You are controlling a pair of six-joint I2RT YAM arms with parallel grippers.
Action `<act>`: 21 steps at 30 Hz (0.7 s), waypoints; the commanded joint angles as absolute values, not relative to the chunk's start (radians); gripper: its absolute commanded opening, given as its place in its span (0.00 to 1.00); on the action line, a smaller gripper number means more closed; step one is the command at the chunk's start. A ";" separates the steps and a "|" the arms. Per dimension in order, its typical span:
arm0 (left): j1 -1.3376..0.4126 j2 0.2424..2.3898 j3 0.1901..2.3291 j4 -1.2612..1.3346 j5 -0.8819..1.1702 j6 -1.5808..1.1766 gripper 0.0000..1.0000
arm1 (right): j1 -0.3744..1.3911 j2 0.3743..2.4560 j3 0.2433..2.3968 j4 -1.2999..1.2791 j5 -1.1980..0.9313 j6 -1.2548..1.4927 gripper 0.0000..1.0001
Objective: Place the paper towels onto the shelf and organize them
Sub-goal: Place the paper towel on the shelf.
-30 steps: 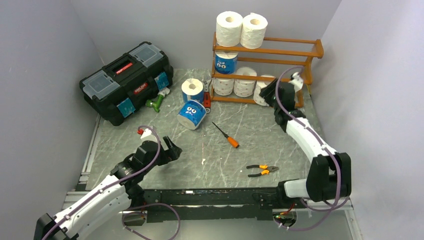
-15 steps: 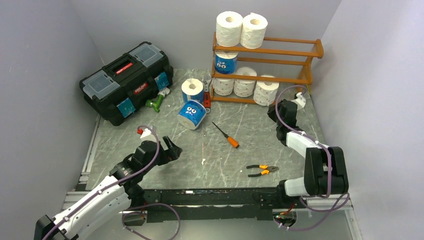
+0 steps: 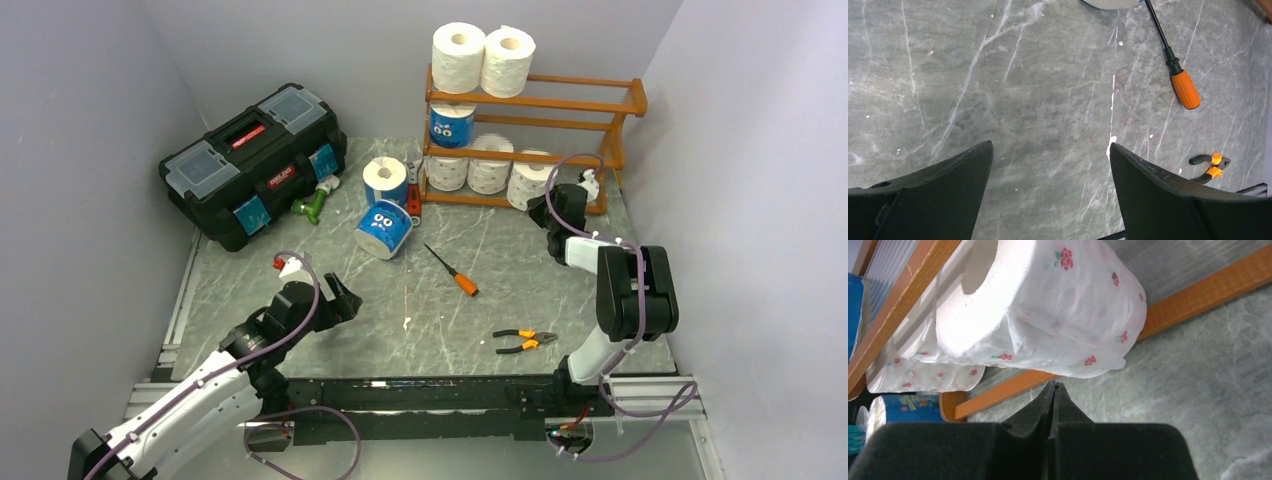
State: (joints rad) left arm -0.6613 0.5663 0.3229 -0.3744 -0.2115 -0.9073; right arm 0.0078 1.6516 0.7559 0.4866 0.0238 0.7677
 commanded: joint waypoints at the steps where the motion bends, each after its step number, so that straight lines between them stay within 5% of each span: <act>1: -0.657 0.573 0.363 -0.350 -0.245 -0.916 0.92 | 0.005 1.690 0.827 0.558 0.012 0.766 0.00; 21: -0.658 0.700 0.399 -0.309 -0.258 -0.900 0.93 | -0.028 1.839 0.940 0.624 -0.075 0.782 0.00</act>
